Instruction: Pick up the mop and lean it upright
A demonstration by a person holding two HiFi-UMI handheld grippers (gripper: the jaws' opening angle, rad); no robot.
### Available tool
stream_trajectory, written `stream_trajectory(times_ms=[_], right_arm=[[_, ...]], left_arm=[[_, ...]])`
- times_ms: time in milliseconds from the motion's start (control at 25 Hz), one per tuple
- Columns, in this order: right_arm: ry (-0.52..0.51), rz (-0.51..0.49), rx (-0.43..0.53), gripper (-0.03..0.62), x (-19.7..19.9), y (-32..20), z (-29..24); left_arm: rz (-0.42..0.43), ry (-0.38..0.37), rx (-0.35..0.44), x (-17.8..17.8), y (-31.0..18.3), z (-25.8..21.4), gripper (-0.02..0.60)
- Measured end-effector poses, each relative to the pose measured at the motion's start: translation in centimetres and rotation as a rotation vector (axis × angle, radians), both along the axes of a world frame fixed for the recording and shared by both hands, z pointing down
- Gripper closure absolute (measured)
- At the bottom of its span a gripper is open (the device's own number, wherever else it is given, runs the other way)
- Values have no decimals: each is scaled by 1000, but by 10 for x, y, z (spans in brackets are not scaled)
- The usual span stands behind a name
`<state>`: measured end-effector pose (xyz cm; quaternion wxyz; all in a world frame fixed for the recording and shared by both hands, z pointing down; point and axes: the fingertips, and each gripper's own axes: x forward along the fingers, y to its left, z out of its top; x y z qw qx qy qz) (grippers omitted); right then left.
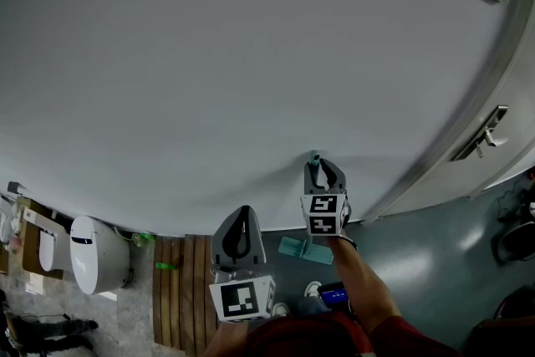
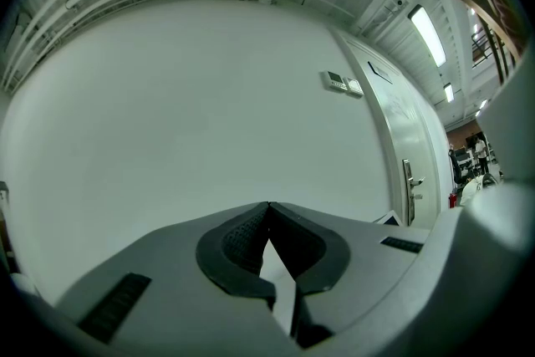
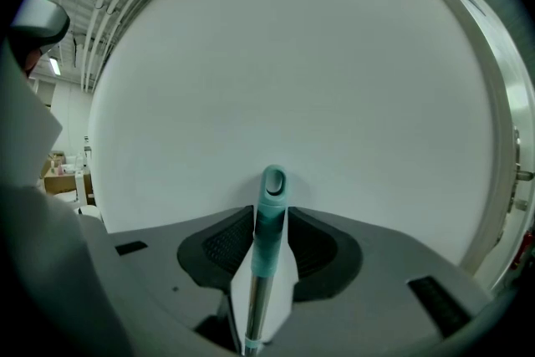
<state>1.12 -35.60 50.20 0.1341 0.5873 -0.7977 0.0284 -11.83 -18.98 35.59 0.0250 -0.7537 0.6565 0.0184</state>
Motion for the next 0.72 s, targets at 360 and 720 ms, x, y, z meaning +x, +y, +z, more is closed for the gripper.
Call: stream_trajectory(times_ms=[360,720], right_arm=[[-41,-15,6,393,-1,0,-8],[-45,-12,8,391,-1,6,-5]], left_arm=[[8,-4,-3,3,-1,1,568],[3,1,-4,2,0,1,568]])
